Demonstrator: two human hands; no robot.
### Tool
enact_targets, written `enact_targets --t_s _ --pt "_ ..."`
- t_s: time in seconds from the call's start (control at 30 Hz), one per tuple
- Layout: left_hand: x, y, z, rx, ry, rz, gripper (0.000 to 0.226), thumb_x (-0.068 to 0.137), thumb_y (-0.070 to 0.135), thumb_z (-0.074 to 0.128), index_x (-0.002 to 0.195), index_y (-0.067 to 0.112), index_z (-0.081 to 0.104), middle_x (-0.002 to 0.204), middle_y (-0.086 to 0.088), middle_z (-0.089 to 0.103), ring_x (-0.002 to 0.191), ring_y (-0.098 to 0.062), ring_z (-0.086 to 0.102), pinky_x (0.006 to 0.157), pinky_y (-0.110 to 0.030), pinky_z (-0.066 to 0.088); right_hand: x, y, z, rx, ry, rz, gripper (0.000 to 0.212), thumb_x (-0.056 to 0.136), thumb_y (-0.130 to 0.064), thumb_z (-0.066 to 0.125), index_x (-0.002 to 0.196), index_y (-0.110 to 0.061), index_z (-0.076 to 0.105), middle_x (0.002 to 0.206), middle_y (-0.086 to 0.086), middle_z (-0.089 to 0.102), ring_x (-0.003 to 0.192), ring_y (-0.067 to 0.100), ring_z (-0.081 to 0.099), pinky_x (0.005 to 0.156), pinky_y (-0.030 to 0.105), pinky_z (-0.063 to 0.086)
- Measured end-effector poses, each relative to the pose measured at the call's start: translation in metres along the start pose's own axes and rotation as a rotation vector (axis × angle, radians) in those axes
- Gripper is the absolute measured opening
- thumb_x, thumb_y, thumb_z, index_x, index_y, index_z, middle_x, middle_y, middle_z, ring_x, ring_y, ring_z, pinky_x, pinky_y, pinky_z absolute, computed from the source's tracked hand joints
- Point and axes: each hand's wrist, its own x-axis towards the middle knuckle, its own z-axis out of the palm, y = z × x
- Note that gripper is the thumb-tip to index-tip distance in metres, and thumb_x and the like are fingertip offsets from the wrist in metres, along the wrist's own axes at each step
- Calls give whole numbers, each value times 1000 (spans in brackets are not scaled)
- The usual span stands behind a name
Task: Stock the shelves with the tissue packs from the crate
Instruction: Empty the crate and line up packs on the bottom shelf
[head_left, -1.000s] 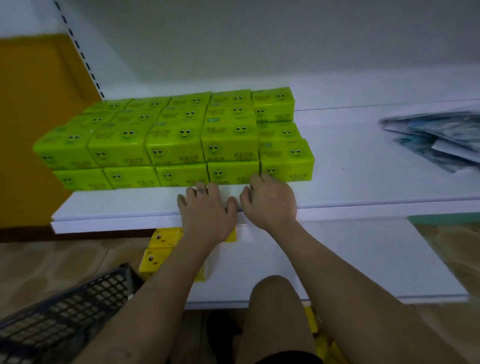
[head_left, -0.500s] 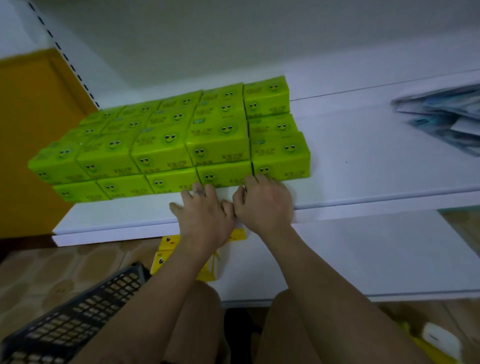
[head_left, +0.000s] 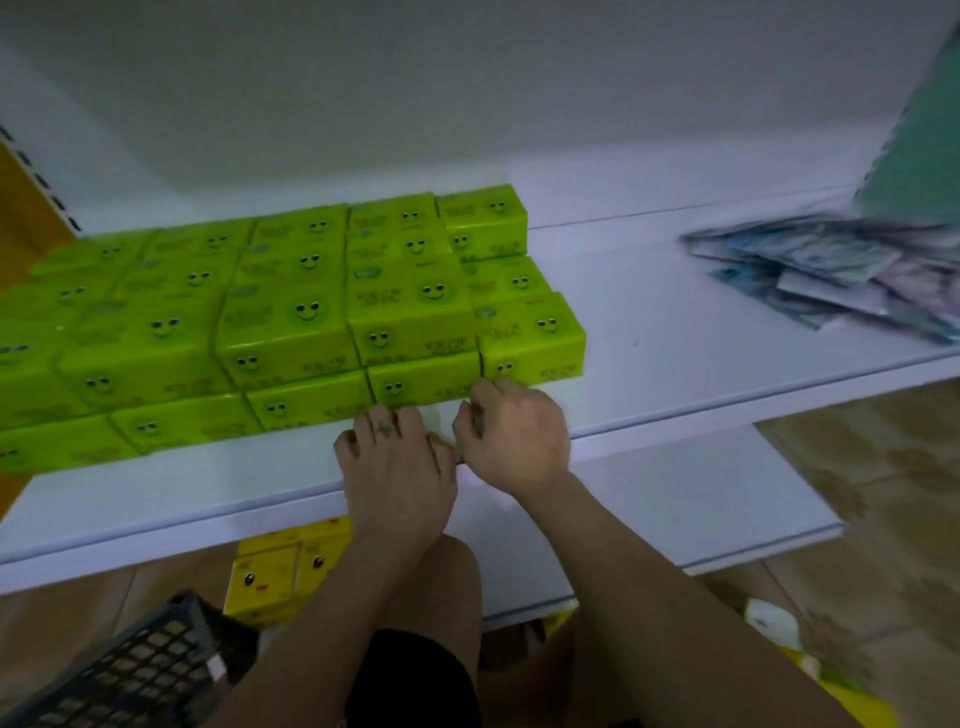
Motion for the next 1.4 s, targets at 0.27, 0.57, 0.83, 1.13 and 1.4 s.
enact_targets --t_s 0.27,0.57,0.83,1.13,1.4 --pt "-12 9 -14 -241 -135 142 37 92 31 34 91 14 66 99 -11 62 88 -34 57 81 -44 34 -58 -12 -28 -11 -54 46 30 88 -27 45 93 -13 72 92 9 63 85 30 55 72 37 44" --pt "-47 28 -34 -261 -235 346 53 93 40 48 145 33 36 153 2 33 140 -23 26 115 -54 7 -148 -20 -107 11 -66 392 32 91 -12 53 122 -18 63 124 6 56 116 22 49 94 29 39" --pt "-44 10 -32 -316 -283 344 64 91 32 50 150 33 25 159 1 22 147 -20 13 119 -51 3 -143 -30 -113 -56 -184 528 33 96 -24 50 129 -26 57 131 3 49 111 22 54 88 31 45" --pt "-46 30 -22 -425 -171 292 47 85 40 55 127 19 50 134 -10 47 127 -31 38 114 -60 6 -118 -5 -102 -149 -212 636 33 98 -25 49 130 -25 54 129 5 51 101 19 55 85 32 46" --pt "-80 77 -15 -761 -256 527 30 82 32 61 109 21 67 120 -2 63 122 -25 49 116 -53 14 -136 26 -95 -141 -212 854 32 96 -23 52 128 -24 57 126 6 55 96 17 56 85 33 47"
